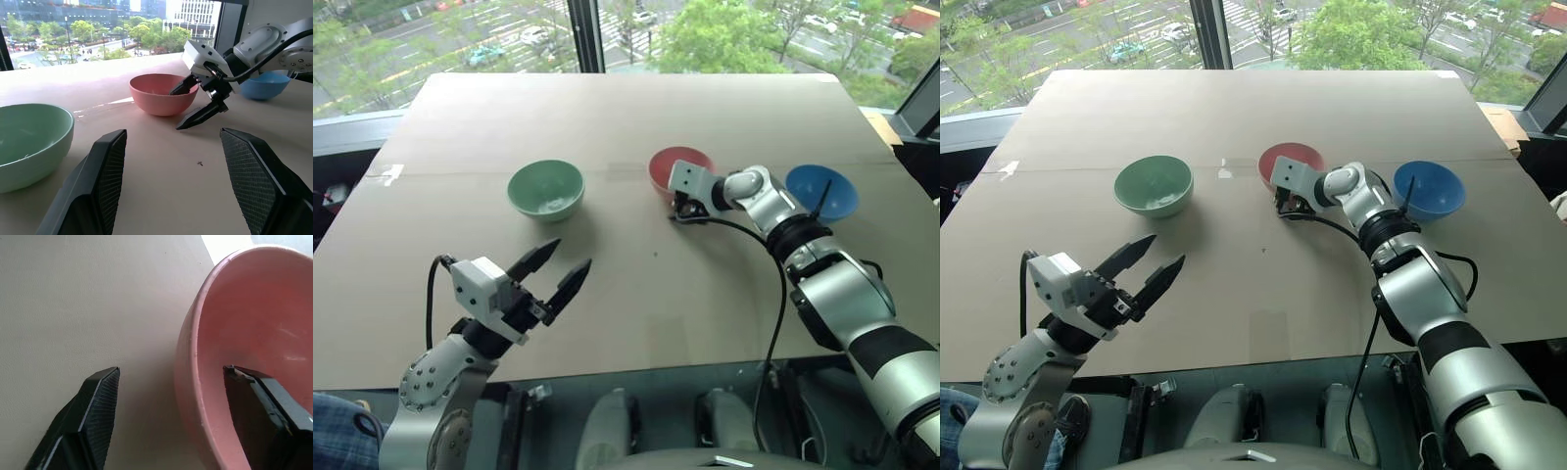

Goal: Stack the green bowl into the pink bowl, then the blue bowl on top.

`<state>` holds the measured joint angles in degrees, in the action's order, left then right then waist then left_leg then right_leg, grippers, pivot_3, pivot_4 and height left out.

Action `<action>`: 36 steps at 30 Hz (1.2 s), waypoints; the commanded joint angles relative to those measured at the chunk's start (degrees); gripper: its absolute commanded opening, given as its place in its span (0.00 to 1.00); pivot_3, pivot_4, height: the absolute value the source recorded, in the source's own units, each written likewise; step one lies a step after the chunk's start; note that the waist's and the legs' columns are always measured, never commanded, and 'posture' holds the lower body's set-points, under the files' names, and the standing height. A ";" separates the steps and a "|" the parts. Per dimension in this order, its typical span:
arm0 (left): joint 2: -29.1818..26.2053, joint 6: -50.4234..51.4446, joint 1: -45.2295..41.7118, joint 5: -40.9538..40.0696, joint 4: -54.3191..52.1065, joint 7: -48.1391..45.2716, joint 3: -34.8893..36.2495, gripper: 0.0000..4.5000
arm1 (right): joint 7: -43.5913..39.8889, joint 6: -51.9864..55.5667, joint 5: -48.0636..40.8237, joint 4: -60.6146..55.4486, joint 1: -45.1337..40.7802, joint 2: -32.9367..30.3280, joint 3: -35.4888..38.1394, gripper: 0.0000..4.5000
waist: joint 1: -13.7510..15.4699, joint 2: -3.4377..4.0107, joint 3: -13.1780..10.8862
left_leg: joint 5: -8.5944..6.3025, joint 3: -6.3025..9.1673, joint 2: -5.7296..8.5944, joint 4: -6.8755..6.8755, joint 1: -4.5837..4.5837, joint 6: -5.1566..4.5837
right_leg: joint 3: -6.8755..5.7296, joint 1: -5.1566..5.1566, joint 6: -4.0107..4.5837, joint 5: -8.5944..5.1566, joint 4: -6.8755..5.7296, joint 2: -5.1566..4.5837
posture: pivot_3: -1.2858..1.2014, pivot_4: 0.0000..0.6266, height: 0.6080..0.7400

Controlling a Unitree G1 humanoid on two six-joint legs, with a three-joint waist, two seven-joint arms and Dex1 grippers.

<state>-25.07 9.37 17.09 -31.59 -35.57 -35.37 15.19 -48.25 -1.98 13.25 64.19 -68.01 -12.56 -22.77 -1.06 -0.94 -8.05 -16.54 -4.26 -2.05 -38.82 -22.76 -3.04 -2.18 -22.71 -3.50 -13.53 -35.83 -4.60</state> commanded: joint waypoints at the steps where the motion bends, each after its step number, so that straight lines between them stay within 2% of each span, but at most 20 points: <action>1: -0.16 -1.16 0.65 -0.01 -2.54 -0.13 -0.11 0.72 | 0.51 -2.72 0.87 0.69 -2.75 0.53 0.97 0.38 | -0.15 0.02 -0.01 | 0.01 0.00 -0.01 0.01 0.01 0.01 | 0.00 0.00 0.00 0.00 0.00 0.01 | 0.52 0.24 0.99; 3: -0.26 -1.31 0.56 -0.04 -2.04 -0.27 0.03 0.72 | 0.23 -3.63 1.15 1.05 -2.65 0.84 1.13 0.20 | -0.22 0.02 -0.01 | 0.03 0.00 -0.02 0.07 0.02 0.06 | 0.00 -0.01 0.00 0.00 0.00 0.03 | 0.52 0.24 0.99; 4: -0.54 -1.36 0.36 0.02 -1.70 -0.54 0.13 0.72 | -0.14 -4.06 1.36 0.75 -2.15 0.87 0.99 0.15 | -0.25 0.02 -0.01 | 0.04 0.01 -0.02 0.07 0.02 0.07 | 0.00 -0.01 0.00 0.00 0.00 0.03 | 0.52 0.24 0.99; 5: -0.86 -1.46 0.08 0.15 -1.31 -0.90 0.17 0.72 | -0.37 -4.32 1.50 0.54 -1.86 0.87 0.98 0.01 | -0.33 0.00 0.00 | 0.06 0.01 -0.02 0.11 0.03 0.10 | -0.01 -0.01 0.01 0.00 0.00 0.03 | 0.52 0.24 0.99; 10: -1.26 -1.53 -1.16 0.19 -0.15 -1.96 -0.39 0.72 | 0.22 -5.29 1.98 -1.59 -1.51 -0.08 1.80 0.00 | -0.49 0.01 -0.01 | 0.06 0.02 -0.01 0.14 0.06 0.11 | -0.01 -0.01 0.01 0.00 0.00 0.02 | 0.52 0.24 0.99; 13: -1.55 -1.16 -1.75 0.14 0.39 -2.72 -0.94 0.72 | -4.20 -6.73 1.98 -9.09 1.35 -2.62 0.92 0.00 | -0.59 0.03 -0.02 | 0.06 0.03 -0.01 0.19 0.05 0.11 | -0.01 -0.01 0.00 0.00 0.00 0.02 | 0.52 0.24 0.99; 16: -1.88 -0.96 -2.65 -0.05 1.25 -3.75 -1.49 0.72 | -11.86 -0.05 -1.35 -29.18 9.28 -6.63 1.33 0.00 | -0.04 0.03 -0.01 | 0.06 0.07 0.00 0.27 0.01 0.11 | -0.05 -0.01 0.00 0.00 0.04 0.01 | 0.52 0.24 0.99; 20: -2.36 -1.07 -4.40 -0.05 3.23 -4.69 -1.95 0.72 | -18.70 14.07 -4.77 -59.61 21.65 -12.14 0.81 0.00 | 0.25 0.11 -0.06 | 0.05 0.08 -0.03 0.40 -0.06 0.13 | -0.17 -0.06 -0.01 0.00 0.11 -0.02 | 0.52 0.24 0.99; 26: -2.95 -0.85 -6.75 -0.33 5.40 -6.53 -2.76 0.72 | -20.93 29.58 -6.43 -83.84 31.59 -15.72 -1.93 0.00 | 0.31 0.04 -0.02 | 0.06 0.06 -0.03 0.24 0.08 0.14 | -0.15 -0.02 0.00 -0.01 0.12 -0.02 | 0.52 0.24 0.99; 29: -3.14 -0.68 -7.75 -0.40 6.31 -7.43 -3.13 0.72 | -19.23 34.05 -6.47 -88.47 33.70 -15.66 -3.46 0.00 | 0.38 -0.01 0.01 | 0.07 0.10 -0.03 0.17 0.11 0.14 | -0.15 0.01 0.01 -0.01 0.07 -0.03 | 0.52 0.24 0.99; 33: -3.20 -0.51 -8.68 -0.32 7.05 -8.07 -3.53 0.72 | -16.80 35.63 -5.87 -88.67 33.89 -15.70 -4.67 0.00 | 0.40 -0.06 0.04 | 0.07 0.10 -0.03 0.11 0.12 0.13 | -0.15 0.02 0.07 0.03 0.05 -0.04 | 0.52 0.24 0.99; 35: -3.32 -0.41 -9.05 -0.35 7.35 -8.41 -3.76 0.72 | -15.07 35.36 -5.06 -87.52 33.34 -15.70 -4.88 0.17 | 0.39 -0.06 0.04 | 0.07 0.11 -0.02 0.11 0.11 0.13 | -0.15 0.02 0.07 0.03 0.05 -0.04 | 0.52 0.24 0.99; 36: -3.34 -0.36 -9.18 -0.41 7.46 -8.52 -3.84 0.72 | -14.54 35.38 -4.95 -87.21 33.11 -15.69 -4.94 0.20 | 0.40 -0.06 0.04 | 0.07 0.10 -0.02 0.11 0.10 0.13 | -0.15 0.01 0.07 0.03 0.06 -0.03 | 0.52 0.24 0.99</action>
<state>-27.86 9.39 8.54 -31.24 -27.57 -43.35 11.20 -64.44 33.54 7.84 -22.32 -33.84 -28.20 -28.31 -0.66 -1.00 -8.02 -16.47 -4.16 -2.07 -38.71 -22.66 -2.91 -2.33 -22.70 -3.43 -13.51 -35.76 -4.62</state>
